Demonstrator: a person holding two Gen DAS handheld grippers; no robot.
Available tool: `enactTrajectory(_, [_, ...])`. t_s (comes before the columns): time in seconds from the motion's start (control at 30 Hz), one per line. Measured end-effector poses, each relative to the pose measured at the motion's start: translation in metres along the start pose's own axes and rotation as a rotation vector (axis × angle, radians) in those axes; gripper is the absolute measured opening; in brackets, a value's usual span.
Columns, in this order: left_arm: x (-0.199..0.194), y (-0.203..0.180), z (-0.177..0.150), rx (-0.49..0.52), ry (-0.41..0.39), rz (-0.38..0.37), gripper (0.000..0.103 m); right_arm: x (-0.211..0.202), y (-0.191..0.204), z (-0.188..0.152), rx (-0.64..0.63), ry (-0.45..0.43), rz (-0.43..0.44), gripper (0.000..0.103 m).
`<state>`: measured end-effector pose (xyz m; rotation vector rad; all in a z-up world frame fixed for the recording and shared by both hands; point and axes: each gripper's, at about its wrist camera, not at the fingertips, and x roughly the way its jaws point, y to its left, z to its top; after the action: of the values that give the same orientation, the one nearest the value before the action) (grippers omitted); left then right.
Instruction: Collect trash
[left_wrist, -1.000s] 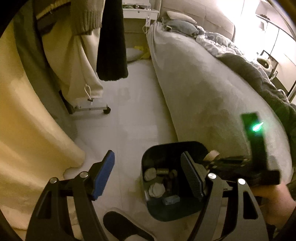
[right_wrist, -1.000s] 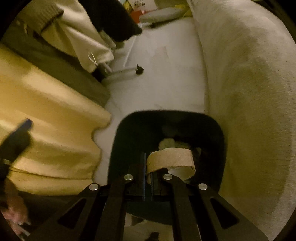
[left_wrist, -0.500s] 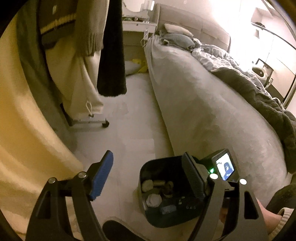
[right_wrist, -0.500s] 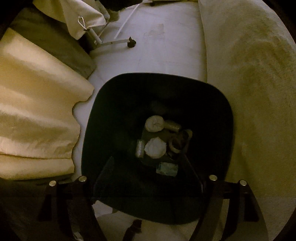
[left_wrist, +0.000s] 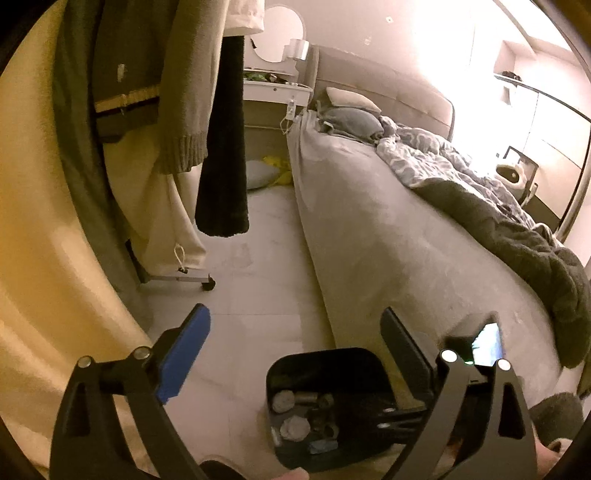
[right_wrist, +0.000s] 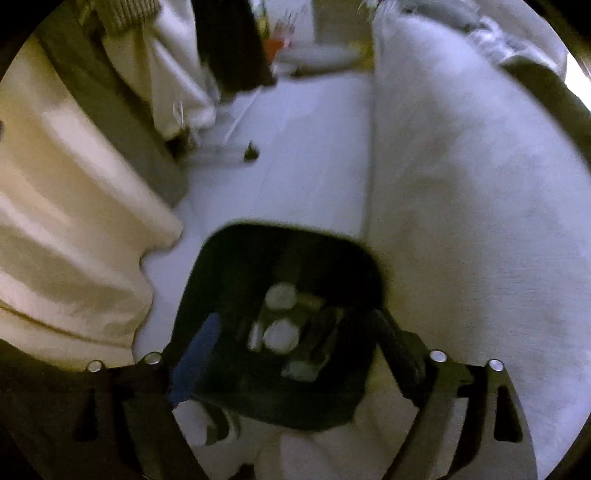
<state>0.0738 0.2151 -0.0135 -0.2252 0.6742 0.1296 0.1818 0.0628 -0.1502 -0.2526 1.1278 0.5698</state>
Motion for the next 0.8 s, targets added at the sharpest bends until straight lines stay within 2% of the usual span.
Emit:
enactTrajectory(0.13, [-0.008,-0.009,0.002,0.006,-0.019,-0.006,0.097,-0.049,-0.016,-0.006,0.026,-0.127,-0.016,0.094])
enactTrajectory(0.2, [-0.009,-0.016,0.002,0.006,-0.001,-0.032,0.097,-0.072,-0.026,-0.011,0.047,-0.181,-0.016,0.099])
enactTrajectory(0.37, [-0.022,-0.039,-0.012,0.031,-0.007,-0.023,0.099,-0.134,-0.053,-0.027,0.105,-0.32,-0.031,0.1])
enactTrajectory(0.43, [-0.031,-0.059,-0.017,0.098,-0.034,0.006,0.099,-0.163,-0.065,-0.036,0.113,-0.386,-0.075,0.1])
enactTrajectory(0.6, [-0.061,-0.083,-0.018,0.134,-0.122,-0.001,0.1,-0.226,-0.098,-0.07,0.151,-0.541,-0.187,0.1])
enactTrajectory(0.8, [-0.088,-0.104,-0.017,0.163,-0.18,-0.004,0.1,-0.275,-0.134,-0.119,0.166,-0.64,-0.297,0.1])
